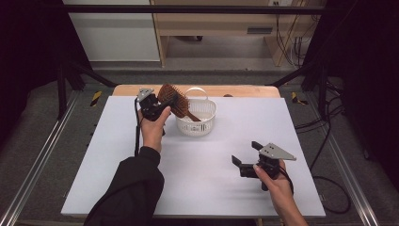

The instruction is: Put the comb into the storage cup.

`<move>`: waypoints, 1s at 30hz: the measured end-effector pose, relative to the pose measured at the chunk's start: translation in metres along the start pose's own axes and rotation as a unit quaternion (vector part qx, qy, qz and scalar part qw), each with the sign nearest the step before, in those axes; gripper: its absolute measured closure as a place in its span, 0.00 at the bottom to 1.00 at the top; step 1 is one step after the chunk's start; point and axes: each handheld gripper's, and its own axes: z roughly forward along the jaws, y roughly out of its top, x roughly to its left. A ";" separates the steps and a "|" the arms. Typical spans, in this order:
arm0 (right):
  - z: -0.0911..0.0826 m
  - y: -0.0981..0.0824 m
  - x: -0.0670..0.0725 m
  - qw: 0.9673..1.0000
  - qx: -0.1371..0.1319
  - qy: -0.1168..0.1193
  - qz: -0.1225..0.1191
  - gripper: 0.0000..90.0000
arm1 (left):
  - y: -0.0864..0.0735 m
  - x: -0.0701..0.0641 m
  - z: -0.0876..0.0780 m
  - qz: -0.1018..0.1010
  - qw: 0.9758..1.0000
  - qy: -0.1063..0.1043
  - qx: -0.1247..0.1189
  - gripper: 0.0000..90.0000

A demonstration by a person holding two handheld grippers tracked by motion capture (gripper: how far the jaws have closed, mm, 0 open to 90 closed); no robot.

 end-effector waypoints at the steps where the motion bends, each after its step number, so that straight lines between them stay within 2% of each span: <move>1: 0.000 0.000 0.000 1.000 0.000 0.000 0.000 0.04 | -0.001 0.000 0.000 0.002 1.000 0.001 0.004 0.43; 4: 0.001 0.000 0.000 1.000 0.001 -0.001 0.000 0.04 | -0.004 0.002 0.000 -0.008 1.000 -0.001 0.003 0.43; 9: 0.000 0.000 0.001 1.000 0.002 0.002 -0.002 0.04 | -0.004 0.003 -0.001 -0.012 1.000 0.001 0.003 0.43; 19: 0.001 -0.001 0.001 1.000 0.002 0.000 -0.001 0.04 | -0.005 0.004 -0.001 -0.009 1.000 0.007 0.004 0.41; 22: 0.001 0.000 0.001 1.000 0.002 0.001 -0.001 0.04 | -0.005 0.004 -0.001 -0.005 1.000 0.017 0.003 0.39; 26: 0.000 0.000 0.000 1.000 0.001 0.000 0.000 0.04 | -0.007 0.005 0.000 0.004 0.999 0.030 0.022 0.35; 30: 0.000 0.000 0.001 1.000 0.000 0.001 0.000 0.04 | -0.008 0.006 0.000 0.003 0.999 0.032 0.019 0.34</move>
